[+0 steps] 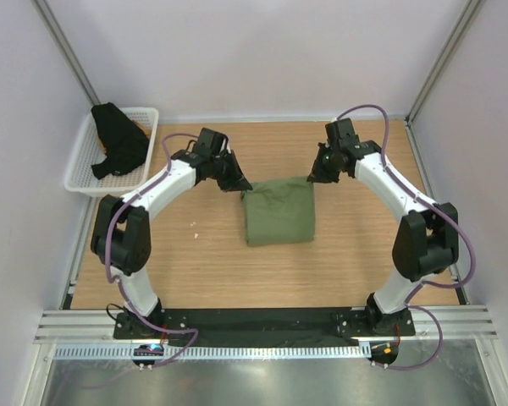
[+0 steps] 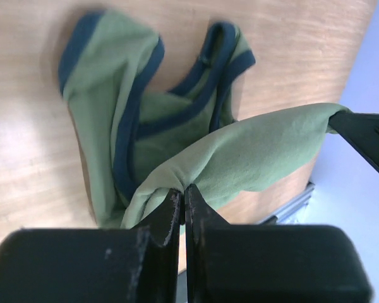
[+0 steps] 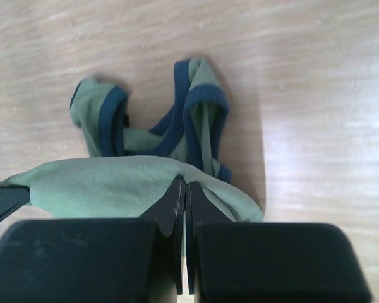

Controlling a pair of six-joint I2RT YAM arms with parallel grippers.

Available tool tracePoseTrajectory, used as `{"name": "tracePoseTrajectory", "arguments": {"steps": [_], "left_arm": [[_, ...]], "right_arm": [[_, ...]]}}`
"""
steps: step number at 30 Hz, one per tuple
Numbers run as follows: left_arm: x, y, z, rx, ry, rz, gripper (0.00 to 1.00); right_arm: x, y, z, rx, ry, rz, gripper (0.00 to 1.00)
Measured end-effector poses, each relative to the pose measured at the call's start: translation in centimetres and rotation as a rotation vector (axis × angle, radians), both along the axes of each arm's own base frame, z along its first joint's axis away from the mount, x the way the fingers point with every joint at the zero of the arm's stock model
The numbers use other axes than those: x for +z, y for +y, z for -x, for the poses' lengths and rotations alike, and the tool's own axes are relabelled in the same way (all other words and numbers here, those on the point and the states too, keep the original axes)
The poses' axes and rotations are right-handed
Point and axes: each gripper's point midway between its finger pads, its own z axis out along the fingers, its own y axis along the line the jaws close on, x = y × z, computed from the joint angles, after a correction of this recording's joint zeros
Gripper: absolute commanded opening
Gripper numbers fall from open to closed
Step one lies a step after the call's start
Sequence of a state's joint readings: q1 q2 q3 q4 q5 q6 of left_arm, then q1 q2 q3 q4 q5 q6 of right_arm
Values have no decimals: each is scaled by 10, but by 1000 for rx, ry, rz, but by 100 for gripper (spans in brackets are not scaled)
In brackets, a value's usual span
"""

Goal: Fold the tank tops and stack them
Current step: Fold the tank top

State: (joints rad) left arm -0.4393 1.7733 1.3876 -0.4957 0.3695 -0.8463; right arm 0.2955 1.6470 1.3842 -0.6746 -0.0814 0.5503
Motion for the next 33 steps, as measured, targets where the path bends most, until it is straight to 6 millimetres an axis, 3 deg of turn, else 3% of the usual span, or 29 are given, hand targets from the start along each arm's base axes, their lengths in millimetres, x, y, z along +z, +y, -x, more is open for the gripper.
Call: {"name": "tracePoseTrajectory", "arguments": {"steps": [8,14,20,21,23,24,25,26,27,28,31,32,33], "left_arm": [[-29,7,-39,16,30,-35,0],[-47,22,-46,46,72,-40,0],[-55,28,-41,56,83,-39,0],[-54,29,-40,58,83,-33,0],[-53,32,-40,65,79,-23,1],[-52,34,-40,74,78,-17,5],[-52,37,-41,83,76,-14,14],[-54,41,-42,94,77,-13,34],[-57,46,-42,104,82,-16,40],[-60,49,-42,112,88,-19,50],[-74,63,-39,148,107,-49,62],[-77,67,-36,158,110,-62,73],[-80,71,-32,163,112,-78,75]], "right_arm": [[-30,5,-46,12,33,-41,1],[-52,21,-66,48,45,-88,1],[-48,31,-82,71,6,-126,2],[-46,33,-84,74,-3,-131,3],[-43,36,-90,79,-18,-142,17],[-41,38,-95,82,-29,-149,28],[-41,40,-101,83,-41,-151,48],[-41,40,-106,81,-51,-153,53],[-43,39,-110,82,-61,-146,61],[-45,39,-111,80,-65,-140,64],[-50,35,-111,75,-81,-124,72],[-53,33,-107,75,-83,-120,72],[-56,31,-102,74,-83,-113,72]]}}
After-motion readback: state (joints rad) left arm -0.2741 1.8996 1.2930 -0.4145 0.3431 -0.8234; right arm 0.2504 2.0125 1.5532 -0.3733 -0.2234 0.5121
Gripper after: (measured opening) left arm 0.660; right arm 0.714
